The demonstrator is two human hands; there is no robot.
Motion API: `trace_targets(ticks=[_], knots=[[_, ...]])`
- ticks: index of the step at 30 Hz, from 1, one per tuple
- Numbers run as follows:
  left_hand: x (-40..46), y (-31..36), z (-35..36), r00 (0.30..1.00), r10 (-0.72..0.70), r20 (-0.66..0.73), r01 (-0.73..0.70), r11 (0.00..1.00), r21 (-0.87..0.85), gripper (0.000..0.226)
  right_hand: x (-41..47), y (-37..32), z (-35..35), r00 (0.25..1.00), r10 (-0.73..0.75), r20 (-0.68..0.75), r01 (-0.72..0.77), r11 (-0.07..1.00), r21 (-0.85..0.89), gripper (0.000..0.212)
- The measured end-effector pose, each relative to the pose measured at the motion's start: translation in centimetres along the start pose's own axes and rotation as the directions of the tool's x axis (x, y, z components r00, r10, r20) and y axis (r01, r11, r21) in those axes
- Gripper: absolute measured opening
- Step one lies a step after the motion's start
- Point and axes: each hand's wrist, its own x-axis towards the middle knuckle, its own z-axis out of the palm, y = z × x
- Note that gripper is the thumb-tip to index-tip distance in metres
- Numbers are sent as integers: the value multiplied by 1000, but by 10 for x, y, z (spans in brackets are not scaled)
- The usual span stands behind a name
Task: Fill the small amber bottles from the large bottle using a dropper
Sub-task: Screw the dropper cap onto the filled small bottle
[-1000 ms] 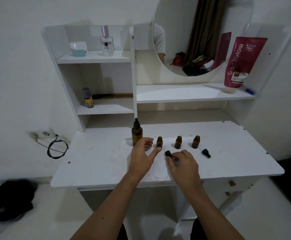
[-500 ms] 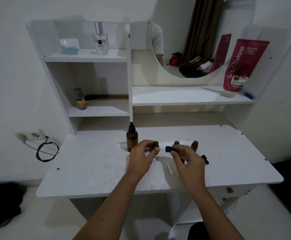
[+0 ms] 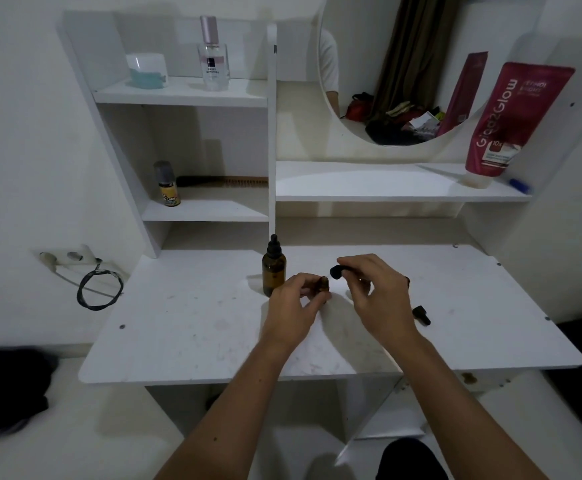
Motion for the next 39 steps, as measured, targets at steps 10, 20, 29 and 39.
trace_targets(ticks=[10, 20, 29, 39], knots=[[1, -2, 1, 1000, 1, 7, -1, 1000, 1, 28, 15, 5, 11, 972, 42, 232, -58, 996, 63, 32], [1, -3, 1, 1000, -6, 11, 6, 1000, 0, 29, 12, 5, 15, 972, 124, 200, -148, 983, 108, 25], [1, -2, 1, 1000, -24, 3, 24, 1000, 9, 29, 15, 8, 15, 979, 99, 180, -107, 993, 39, 24], [1, -3, 1, 1000, -14, 6, 14, 1000, 0, 28, 14, 5, 17, 970, 165, 179, -182, 979, 87, 20]])
